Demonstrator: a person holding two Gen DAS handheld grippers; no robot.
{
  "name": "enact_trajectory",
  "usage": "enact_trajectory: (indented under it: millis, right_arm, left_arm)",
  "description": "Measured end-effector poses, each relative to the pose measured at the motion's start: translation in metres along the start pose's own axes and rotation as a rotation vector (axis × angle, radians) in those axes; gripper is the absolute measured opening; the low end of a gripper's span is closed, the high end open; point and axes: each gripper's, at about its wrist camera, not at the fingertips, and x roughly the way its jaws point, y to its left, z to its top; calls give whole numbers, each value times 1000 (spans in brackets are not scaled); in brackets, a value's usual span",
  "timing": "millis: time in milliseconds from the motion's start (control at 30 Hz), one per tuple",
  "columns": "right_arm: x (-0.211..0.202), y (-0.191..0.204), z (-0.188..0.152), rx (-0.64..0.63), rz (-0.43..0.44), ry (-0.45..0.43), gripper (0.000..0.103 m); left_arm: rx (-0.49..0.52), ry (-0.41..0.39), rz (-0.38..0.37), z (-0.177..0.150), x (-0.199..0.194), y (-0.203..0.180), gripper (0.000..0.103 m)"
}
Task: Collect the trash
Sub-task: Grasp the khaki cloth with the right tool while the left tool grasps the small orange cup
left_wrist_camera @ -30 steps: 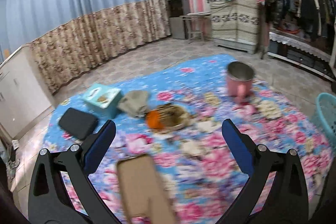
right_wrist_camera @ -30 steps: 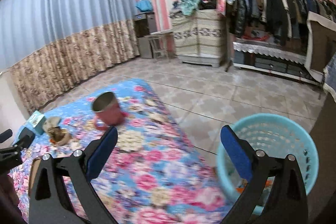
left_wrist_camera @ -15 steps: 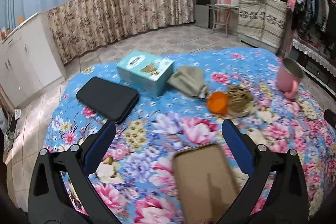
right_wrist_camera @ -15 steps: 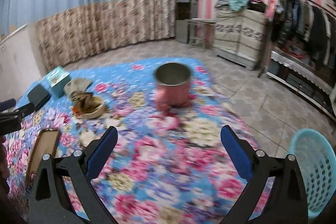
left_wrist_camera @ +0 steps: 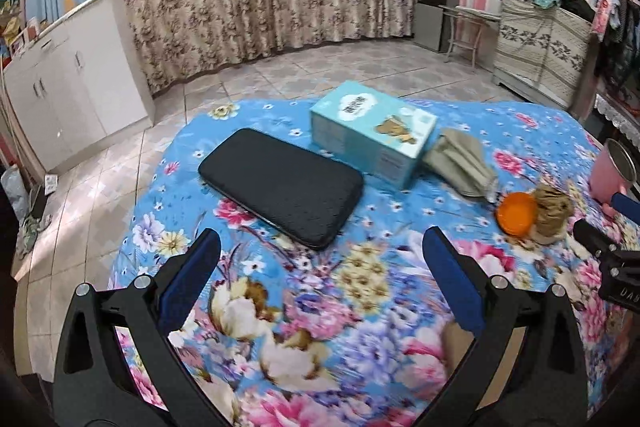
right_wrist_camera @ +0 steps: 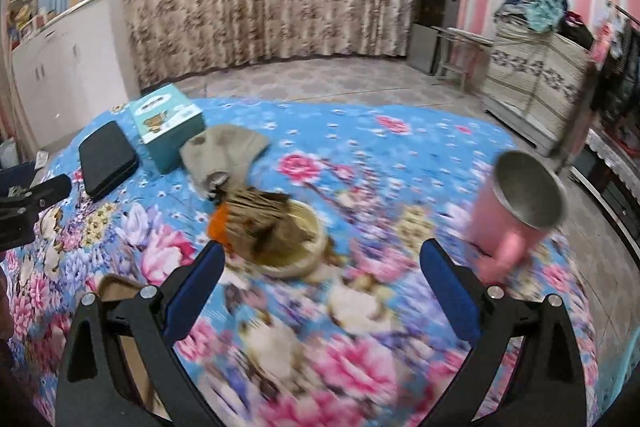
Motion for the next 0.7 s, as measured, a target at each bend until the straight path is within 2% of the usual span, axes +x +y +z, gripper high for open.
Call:
enact_trajectory:
  millis: [33,100,167,300,400,533,700]
  right_arm:
    - [4,5,2,-14,5,4,95]
    - [13,13,4,-39,8,21,86]
    - [24,19,6,-51,44,55,64]
    - [30,24,6,-62,79,85,45]
    - [22,25,6,-92,74,65,42]
    - [-1,14,6,-68,62,25,42]
    - [-18,-10,3,-29,39,15,42]
  left_arm:
    - [-9,3,-2,0,1,2,98]
    - [-21,6,-10,1,4,4,98]
    - [-10,4,-5,1,5,2,98]
    - [17,6,10,2,8,-5,98]
    - [30,14,-1,0,10,-12,98]
    - [50,11,-17,-1,6,-22,98]
    - [-4,13,-107,6,-3,-39,98]
